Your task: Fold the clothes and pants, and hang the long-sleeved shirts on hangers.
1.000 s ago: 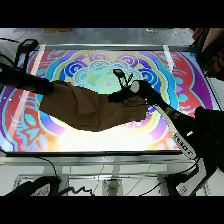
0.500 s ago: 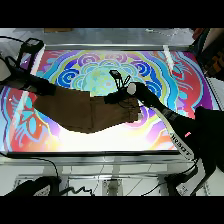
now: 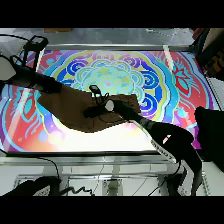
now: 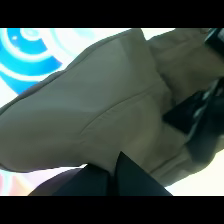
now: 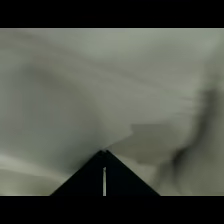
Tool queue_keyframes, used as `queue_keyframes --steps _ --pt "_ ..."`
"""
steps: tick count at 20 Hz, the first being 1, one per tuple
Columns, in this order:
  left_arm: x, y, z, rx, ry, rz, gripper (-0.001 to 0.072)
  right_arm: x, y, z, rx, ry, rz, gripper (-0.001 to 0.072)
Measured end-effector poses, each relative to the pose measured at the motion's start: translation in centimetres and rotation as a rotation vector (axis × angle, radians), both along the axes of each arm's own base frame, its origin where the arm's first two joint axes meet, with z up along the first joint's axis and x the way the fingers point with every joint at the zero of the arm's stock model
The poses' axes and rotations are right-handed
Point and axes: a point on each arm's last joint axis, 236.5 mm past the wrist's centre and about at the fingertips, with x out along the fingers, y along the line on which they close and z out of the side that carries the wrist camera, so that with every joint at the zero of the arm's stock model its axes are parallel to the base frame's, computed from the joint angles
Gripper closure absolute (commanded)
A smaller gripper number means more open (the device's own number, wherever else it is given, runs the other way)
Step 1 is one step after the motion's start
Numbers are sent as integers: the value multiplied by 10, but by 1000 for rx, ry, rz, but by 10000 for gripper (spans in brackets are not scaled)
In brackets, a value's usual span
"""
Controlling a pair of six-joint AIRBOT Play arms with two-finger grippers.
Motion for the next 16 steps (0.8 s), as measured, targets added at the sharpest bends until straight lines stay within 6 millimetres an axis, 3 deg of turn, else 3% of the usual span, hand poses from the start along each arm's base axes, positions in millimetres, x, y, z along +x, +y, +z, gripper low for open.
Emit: queue_keyframes --steps 2,4,7,9,12,16 --pt "2 -14 -8 -51 32 -21 695 -5 11 -4 8 -15 2 688" --pt "2 -32 -16 -114 69 -44 696 -4 9 -8 -10 -29 8 688" --pt "5 -55 -26 -201 119 -53 697 5 -19 -15 -81 -14 31 688" --pt "11 -69 -32 -245 131 -37 696 16 -55 -15 -145 9 37 688" --pt "19 -95 -38 -313 139 -7 696 42 -116 1 -213 27 3 688" --pt "19 -137 -53 -362 176 -13 697 82 -209 52 -252 -17 -114 688"
